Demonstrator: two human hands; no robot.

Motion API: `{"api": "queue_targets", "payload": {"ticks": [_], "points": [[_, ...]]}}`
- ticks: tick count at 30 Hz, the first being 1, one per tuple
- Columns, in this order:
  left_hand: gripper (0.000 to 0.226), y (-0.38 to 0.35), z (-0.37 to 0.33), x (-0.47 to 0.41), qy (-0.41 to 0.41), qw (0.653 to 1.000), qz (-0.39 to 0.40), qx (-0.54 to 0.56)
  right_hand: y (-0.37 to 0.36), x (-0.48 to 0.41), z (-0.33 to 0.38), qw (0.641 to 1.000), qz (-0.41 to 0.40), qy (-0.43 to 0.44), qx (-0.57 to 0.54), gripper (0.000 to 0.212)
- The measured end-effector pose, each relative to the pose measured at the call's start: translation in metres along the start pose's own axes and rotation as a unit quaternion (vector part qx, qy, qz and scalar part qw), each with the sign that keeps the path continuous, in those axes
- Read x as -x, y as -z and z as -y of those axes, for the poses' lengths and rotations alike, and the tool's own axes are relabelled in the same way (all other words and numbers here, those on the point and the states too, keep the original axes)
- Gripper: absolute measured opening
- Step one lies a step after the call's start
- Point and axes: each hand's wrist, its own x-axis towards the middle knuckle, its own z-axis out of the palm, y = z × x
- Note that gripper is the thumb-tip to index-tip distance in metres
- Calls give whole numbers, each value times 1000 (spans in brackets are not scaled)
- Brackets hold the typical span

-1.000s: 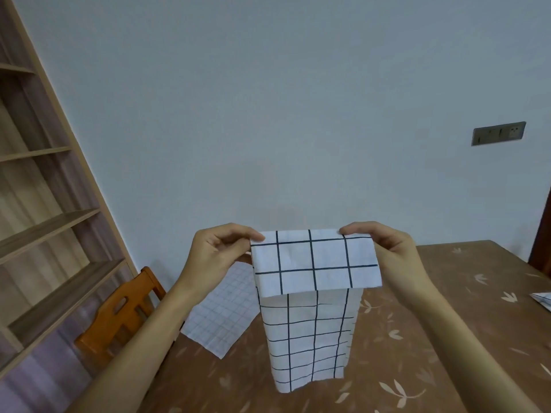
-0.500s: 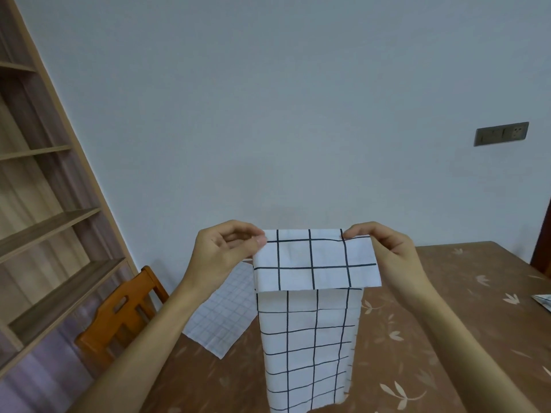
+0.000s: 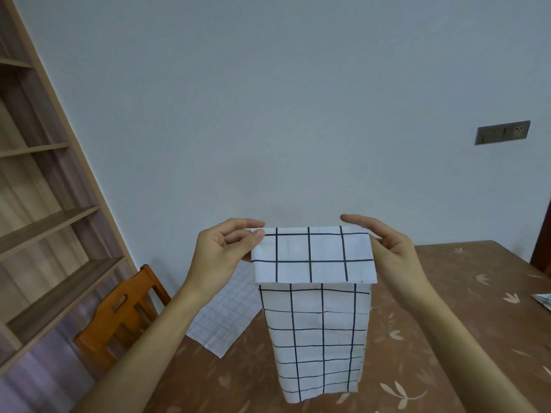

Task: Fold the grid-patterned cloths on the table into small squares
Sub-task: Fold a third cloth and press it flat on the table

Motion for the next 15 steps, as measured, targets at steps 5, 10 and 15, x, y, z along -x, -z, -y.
{"api": "queue_targets", "payload": {"ticks": [5, 10, 15], "points": [[13, 2, 4, -2, -27, 997, -68, -7, -4, -8, -8, 985, 64, -150, -52, 77], [22, 1, 1, -1, -52, 995, -76, -24, -13, 2, -10, 993, 89, -73, 19, 20], [52, -1, 4, 6, 64, 995, 69, 41, -21, 3, -5, 998, 38, -46, -27, 14]]}}
